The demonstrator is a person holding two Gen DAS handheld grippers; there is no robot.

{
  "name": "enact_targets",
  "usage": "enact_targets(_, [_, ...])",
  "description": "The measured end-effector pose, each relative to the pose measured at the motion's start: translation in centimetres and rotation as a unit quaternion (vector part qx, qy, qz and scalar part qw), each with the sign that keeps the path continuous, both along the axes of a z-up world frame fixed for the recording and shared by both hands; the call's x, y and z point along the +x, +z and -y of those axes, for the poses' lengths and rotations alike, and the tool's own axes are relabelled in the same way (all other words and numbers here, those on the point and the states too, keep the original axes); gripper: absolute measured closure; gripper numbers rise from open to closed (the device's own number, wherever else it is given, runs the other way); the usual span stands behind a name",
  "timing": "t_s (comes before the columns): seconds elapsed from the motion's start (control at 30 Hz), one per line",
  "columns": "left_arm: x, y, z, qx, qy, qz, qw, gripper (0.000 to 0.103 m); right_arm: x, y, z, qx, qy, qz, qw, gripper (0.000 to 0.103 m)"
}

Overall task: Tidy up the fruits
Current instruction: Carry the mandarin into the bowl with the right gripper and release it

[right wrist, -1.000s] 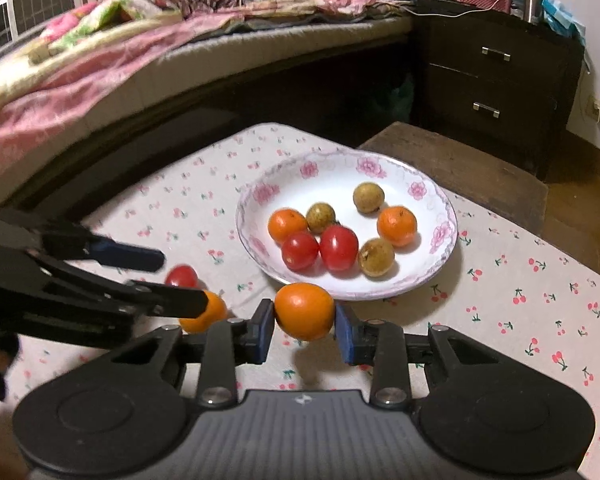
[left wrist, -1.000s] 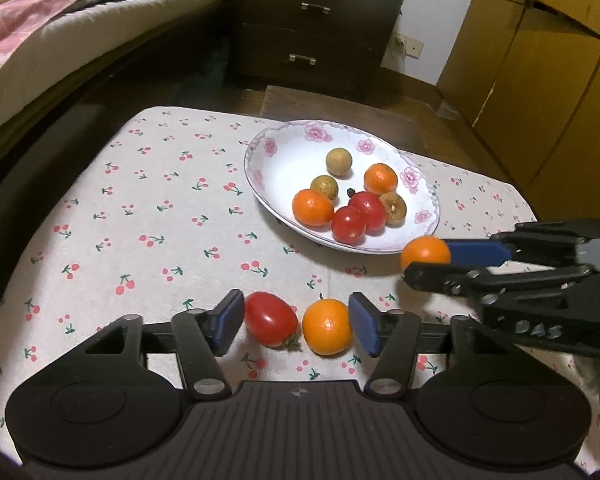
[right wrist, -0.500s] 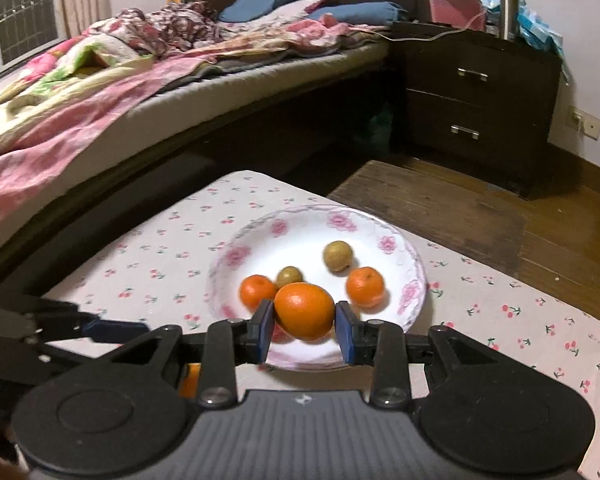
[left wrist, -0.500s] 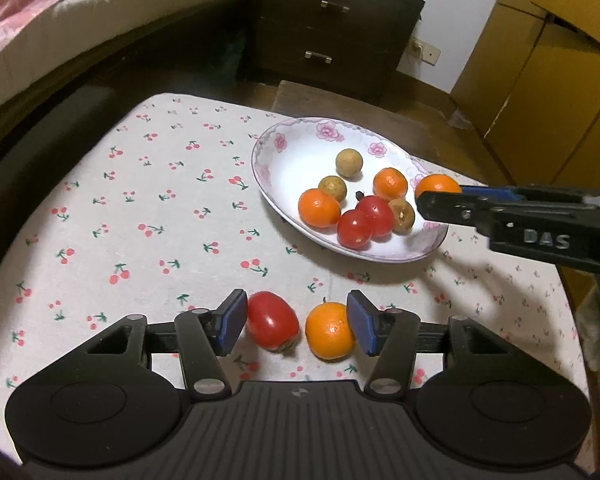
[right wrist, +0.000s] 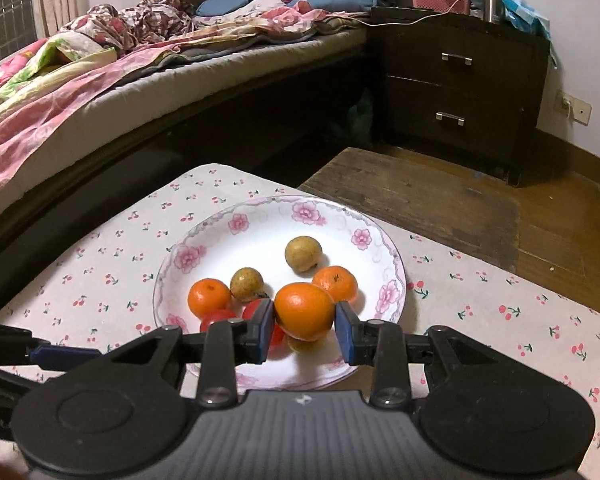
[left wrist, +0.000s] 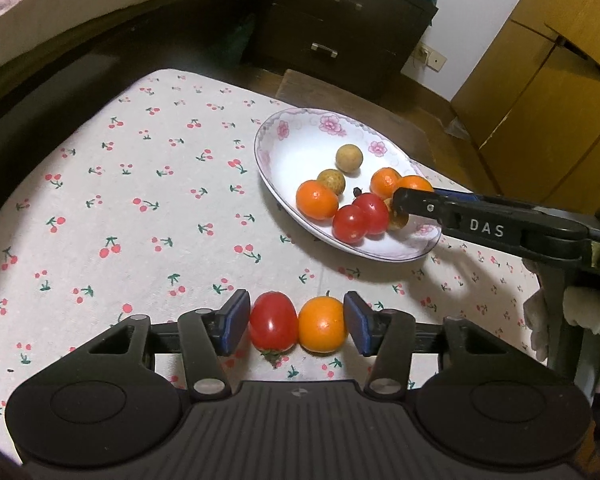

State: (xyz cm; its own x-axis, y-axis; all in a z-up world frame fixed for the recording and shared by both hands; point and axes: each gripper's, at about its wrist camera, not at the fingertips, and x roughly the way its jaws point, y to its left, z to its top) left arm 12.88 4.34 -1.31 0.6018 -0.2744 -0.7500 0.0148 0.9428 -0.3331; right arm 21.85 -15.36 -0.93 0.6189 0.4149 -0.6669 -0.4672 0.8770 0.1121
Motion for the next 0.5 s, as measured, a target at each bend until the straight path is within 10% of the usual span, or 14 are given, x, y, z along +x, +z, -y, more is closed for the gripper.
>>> enact_targets(0.5, [-0.1,-0.6,1.0,-0.008,-0.012,-0.011,0.9998,0.039,-0.1,0.0,-0.8,-0.008,0.003,0.005,1.000,0.078])
